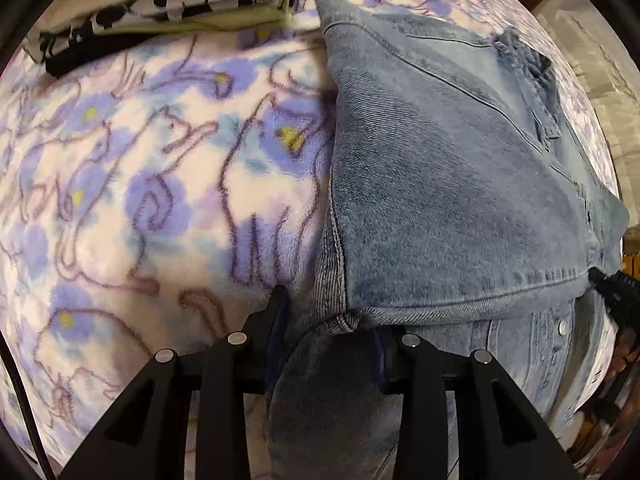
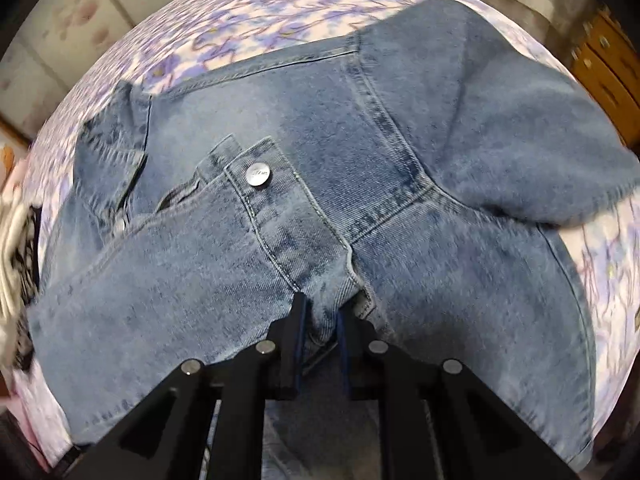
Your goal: Fold large clothes
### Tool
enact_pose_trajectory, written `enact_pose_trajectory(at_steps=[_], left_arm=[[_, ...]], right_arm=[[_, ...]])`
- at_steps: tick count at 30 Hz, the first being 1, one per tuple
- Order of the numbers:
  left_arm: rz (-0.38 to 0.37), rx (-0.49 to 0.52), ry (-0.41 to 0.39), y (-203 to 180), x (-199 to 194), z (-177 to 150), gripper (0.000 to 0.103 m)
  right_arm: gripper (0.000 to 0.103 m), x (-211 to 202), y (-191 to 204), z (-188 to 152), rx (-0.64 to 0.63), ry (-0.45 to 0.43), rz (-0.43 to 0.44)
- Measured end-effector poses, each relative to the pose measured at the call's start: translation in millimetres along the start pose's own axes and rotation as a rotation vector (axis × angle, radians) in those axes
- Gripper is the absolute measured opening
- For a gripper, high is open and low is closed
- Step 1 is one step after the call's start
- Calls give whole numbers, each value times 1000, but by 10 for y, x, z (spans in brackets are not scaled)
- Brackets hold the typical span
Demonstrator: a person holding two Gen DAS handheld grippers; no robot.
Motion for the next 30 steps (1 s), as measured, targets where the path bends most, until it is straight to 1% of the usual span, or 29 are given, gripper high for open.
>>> enact_pose_trajectory(at_steps=[1, 3, 6, 8, 12, 15, 16, 17, 19, 21, 22, 24, 25, 26, 27, 28, 30], left_arm=[[11, 15, -6, 1, -31, -26, 37], [31, 27, -13, 6, -113, -73, 39], [41, 33, -20, 11, -233, -151, 40], [46, 36, -37, 9, -349, -188, 40], [6, 36, -50, -79, -506, -175, 40], [-53, 41, -73, -271, -587, -51, 40], [-80, 46, -76, -344, -590, -13, 38], [-102, 51, -78, -413, -580, 21, 34], [-149, 55, -78, -577, -528, 102, 31], [-186, 52, -70, -774, -442, 168, 25], [-199, 49, -61, -829, -407, 184, 22], [-231, 31, -25, -963, -299, 195, 22], [-237, 21, -6, -997, -254, 191, 22], [-238, 13, 13, -1033, -200, 185, 22], [-236, 12, 26, -1084, -129, 189, 22], [-220, 16, 43, -1107, -67, 187, 22], [-187, 31, 66, -1129, 38, 175, 22]], right_arm=[[13, -22, 4, -3, 0, -4, -4], [14, -62, 71, -9, -42, -30, -24], [23, -132, 80, -33, -85, -48, -54], [24, -205, 76, -57, -90, -59, -70], [24, -418, 122, -142, -123, -79, -95], [25, -571, 233, -289, -171, -102, -94], [25, -609, 289, -342, -184, -105, -78], [25, -652, 415, -430, -200, -102, -26], [25, -639, 681, -568, -233, -76, 99], [25, -594, 954, -768, -265, -20, 204], [25, -551, 1085, -880, -284, 16, 236], [24, -491, 1330, -1088, -323, 60, 292], [22, -472, 1435, -1163, -339, 69, 319], [15, -445, 1544, -1242, -361, 79, 346], [10, -414, 1612, -1299, -376, 85, 360], [6, -366, 1693, -1370, -394, 103, 376], [2, -298, 1791, -1483, -414, 132, 407]])
Point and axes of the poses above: each gripper's, at about its wrist camera, not at the fingertips, and x roughly the way its jaws point, y to its left, z to its top, the point moved 10 cm from there along x, roughly the way its jaws point, and after that the axes turned 6 degrees about x, right-handed, at the moved point
